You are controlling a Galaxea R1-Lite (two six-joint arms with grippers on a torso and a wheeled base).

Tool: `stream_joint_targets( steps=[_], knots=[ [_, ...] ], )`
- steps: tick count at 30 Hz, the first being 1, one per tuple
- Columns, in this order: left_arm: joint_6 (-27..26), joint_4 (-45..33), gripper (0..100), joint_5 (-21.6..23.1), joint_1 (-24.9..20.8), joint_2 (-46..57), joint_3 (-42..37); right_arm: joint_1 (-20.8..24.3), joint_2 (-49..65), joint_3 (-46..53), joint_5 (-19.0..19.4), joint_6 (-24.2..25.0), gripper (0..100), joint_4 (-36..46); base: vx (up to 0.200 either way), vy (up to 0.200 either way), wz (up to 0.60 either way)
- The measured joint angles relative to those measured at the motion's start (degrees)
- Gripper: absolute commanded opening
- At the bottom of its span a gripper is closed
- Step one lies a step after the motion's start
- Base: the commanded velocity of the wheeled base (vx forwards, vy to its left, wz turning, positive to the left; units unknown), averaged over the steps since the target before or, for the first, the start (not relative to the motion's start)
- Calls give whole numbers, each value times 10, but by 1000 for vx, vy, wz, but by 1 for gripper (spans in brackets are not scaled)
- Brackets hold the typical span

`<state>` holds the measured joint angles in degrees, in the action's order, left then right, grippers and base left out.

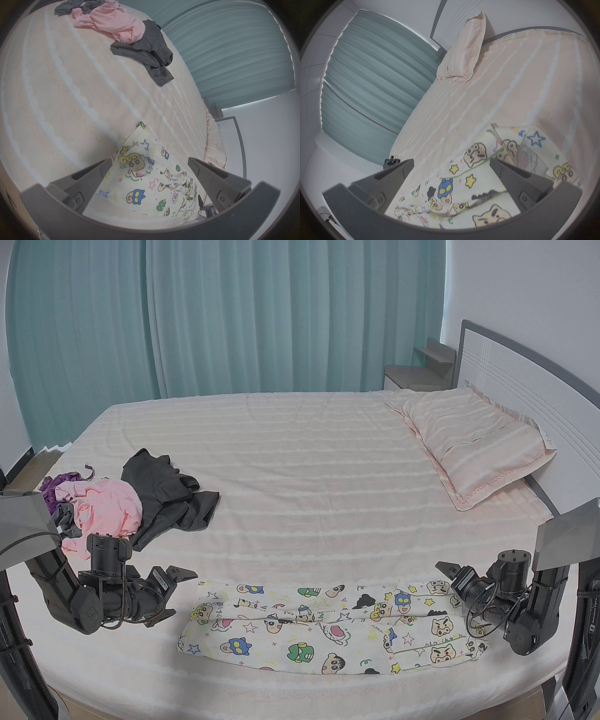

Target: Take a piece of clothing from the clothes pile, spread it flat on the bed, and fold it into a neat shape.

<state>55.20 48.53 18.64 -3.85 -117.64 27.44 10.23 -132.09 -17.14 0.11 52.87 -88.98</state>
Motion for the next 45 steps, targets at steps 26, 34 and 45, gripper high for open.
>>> stream_joint_targets(
  steps=[26,34,45],
  knots=[
    [7,2,100,-2,-4,-4,11,17,23,13,-2,7,100,0,0,108,0],
    [6,2,100,-2,-4,-6,11,18,34,17,-1,7,100,0,0,100,0],
    [-2,-1,100,-2,-38,-4,21,22,43,20,-2,6,100,0,0,0,0]
  ],
)
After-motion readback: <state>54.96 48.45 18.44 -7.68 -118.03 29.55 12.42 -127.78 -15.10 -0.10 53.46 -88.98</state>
